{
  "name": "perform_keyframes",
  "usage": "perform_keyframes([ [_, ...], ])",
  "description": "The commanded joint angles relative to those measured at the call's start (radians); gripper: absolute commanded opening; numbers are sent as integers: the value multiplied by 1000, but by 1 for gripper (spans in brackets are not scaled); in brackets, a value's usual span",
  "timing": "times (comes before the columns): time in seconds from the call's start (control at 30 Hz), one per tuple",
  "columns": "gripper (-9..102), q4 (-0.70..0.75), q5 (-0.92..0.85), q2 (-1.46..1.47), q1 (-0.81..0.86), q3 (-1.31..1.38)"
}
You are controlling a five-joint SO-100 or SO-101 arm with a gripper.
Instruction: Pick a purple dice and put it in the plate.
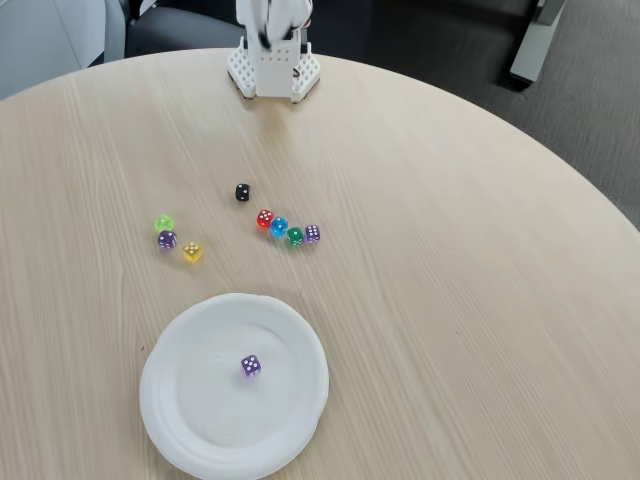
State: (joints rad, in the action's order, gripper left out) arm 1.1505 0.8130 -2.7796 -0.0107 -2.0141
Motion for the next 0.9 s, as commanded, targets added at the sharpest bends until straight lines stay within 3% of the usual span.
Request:
perform_keyframes([
  [0.0,0,15,-18,-57,-5,-34],
  [0.33,0,2,-107,-181,-6,-423],
  [0.87,0,-110,-322,-232,-6,-790],
])
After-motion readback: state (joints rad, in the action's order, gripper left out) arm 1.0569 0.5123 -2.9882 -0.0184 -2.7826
